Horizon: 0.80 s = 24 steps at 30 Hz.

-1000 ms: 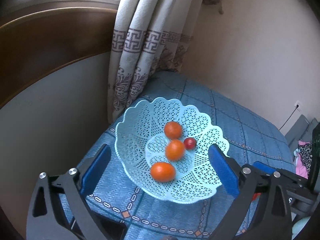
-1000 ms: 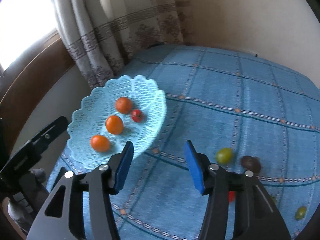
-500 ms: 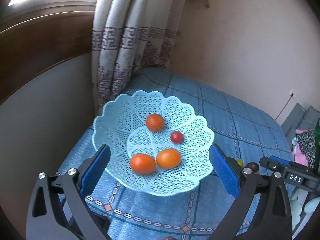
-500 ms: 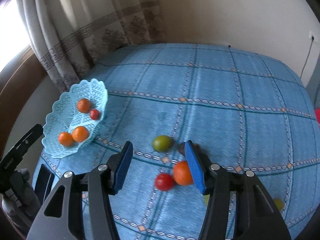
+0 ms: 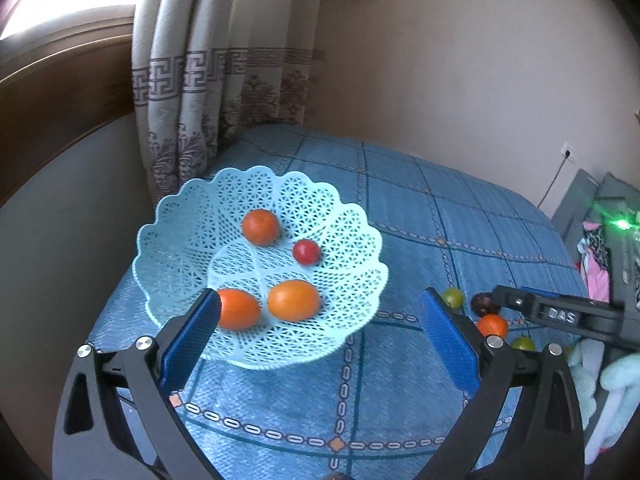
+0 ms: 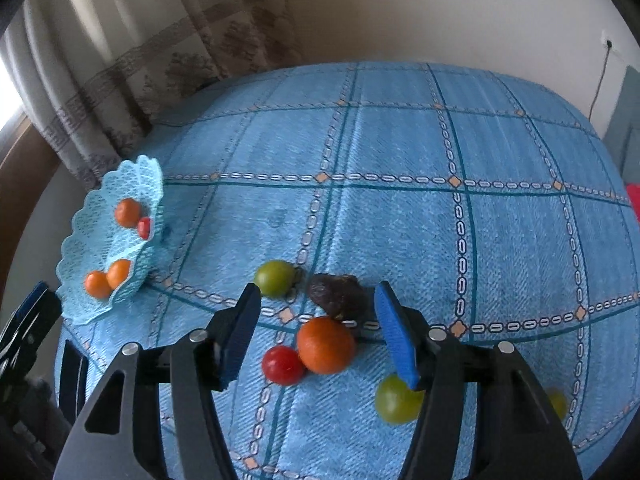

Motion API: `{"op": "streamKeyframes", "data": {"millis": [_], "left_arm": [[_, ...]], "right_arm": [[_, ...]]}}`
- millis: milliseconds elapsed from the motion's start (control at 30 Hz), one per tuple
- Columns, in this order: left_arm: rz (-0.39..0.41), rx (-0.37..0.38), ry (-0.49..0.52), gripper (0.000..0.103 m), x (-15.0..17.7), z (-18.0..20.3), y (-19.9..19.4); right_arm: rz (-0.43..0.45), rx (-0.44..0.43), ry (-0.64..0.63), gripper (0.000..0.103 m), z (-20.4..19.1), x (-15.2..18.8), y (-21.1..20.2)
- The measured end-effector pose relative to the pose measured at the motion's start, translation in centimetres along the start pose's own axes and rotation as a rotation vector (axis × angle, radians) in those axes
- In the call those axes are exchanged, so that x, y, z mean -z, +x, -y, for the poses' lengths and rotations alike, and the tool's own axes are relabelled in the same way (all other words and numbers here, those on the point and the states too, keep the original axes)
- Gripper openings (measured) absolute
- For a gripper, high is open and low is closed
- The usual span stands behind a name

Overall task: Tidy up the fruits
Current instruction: 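Grasp the dark brown avocado with the right gripper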

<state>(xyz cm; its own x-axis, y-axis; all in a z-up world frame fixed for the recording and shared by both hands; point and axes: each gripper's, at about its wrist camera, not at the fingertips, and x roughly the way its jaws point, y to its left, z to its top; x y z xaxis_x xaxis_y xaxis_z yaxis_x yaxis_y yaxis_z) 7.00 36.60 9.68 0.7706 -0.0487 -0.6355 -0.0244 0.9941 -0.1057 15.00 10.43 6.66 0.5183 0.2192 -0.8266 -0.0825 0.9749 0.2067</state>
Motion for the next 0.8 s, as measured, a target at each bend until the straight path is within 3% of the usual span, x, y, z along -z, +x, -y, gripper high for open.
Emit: {"op": "streamKeyframes", "data": {"millis": [367,567,800], "left_arm": [[-0.022,0.010,0.045,0.100,0.8,1.6,0.4],[-0.030,0.009,0.060,0.100,1.2,2.3,0.5],[-0.048,0.009,0.089,0.100,1.7,3.6,1.2]], "right_arm": [[-0.064,-0.024,0.047,0.059,0.9,0.6,3.3],[-0.071,0.009,0.014,0.041,0.5,0.9,3.7],[-0.040,-0.003,0.018,0.041,1.5,0.9,2.4]]}}
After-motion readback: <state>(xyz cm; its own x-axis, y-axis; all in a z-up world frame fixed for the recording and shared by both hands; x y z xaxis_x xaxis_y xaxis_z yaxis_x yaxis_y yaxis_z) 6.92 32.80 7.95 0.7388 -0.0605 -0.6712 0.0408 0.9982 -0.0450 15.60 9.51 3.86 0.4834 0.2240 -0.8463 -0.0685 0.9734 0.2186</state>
